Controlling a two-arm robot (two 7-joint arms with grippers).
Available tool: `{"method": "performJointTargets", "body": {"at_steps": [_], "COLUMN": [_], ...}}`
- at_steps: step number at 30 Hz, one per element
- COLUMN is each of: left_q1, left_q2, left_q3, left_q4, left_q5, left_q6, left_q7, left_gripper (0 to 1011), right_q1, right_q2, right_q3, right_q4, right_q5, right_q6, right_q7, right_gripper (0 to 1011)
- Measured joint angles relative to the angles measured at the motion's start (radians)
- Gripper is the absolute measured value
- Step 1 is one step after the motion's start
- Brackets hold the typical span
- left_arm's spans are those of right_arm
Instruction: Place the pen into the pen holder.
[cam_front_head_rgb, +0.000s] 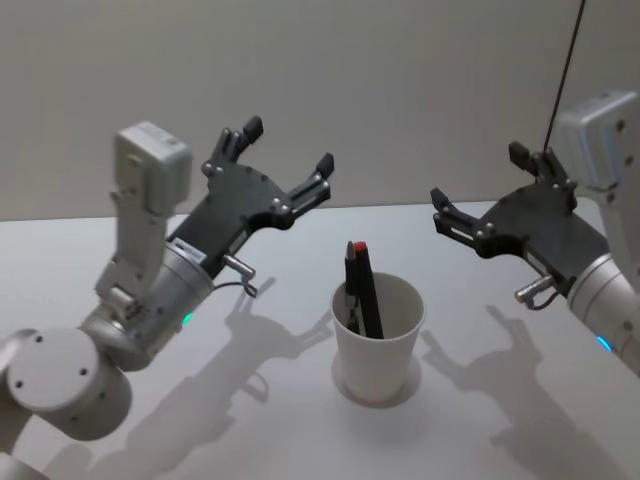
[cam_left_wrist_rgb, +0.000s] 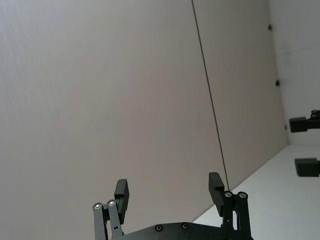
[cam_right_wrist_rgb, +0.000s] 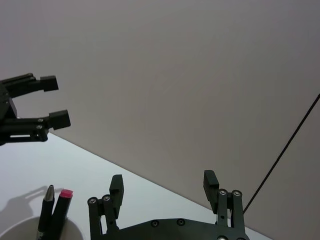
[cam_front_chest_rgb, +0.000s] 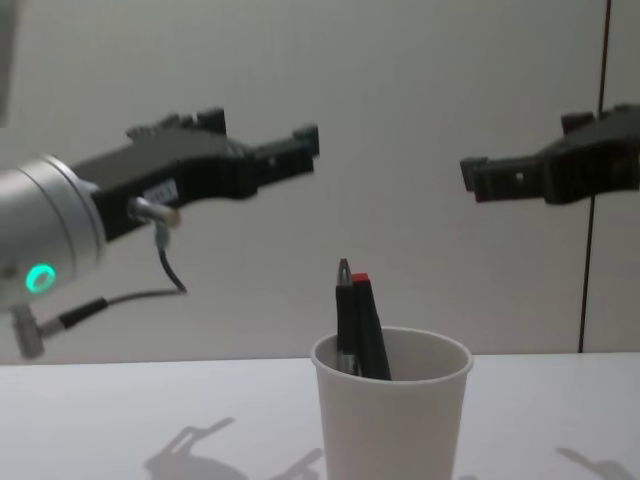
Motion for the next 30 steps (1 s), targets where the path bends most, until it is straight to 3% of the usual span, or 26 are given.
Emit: {"method": "performJointTargets", "body": {"at_steps": [15,26,30], "left_q1": [-0.027,-0.030,-0.030], "left_q2": [-0.034,-0.038,-0.038], "left_q3": [0.082,0.091,0.091], "left_q4": [0.052,0.058,0.058], "left_q5": [0.133,0.146,0.146], "left_q6": [0.132,0.145,0.145], "left_q7": [0.175,0.192,0.192], "left_gripper": [1004,1003,1004], "right_q1": [-0.044,-0.077,-0.084], "right_q2": [-0.037,-0.064,-0.069], "right_q3": [0.069,0.120,0.130], "right_q4": [0.152,0.264,0.286], "right_q5": [0.088,0.151,0.164], "right_q6": [-0.201,-0.348,-0.377], "right_q7": [0.030,0.051,0.055], "right_gripper": [1001,1001,1001]}}
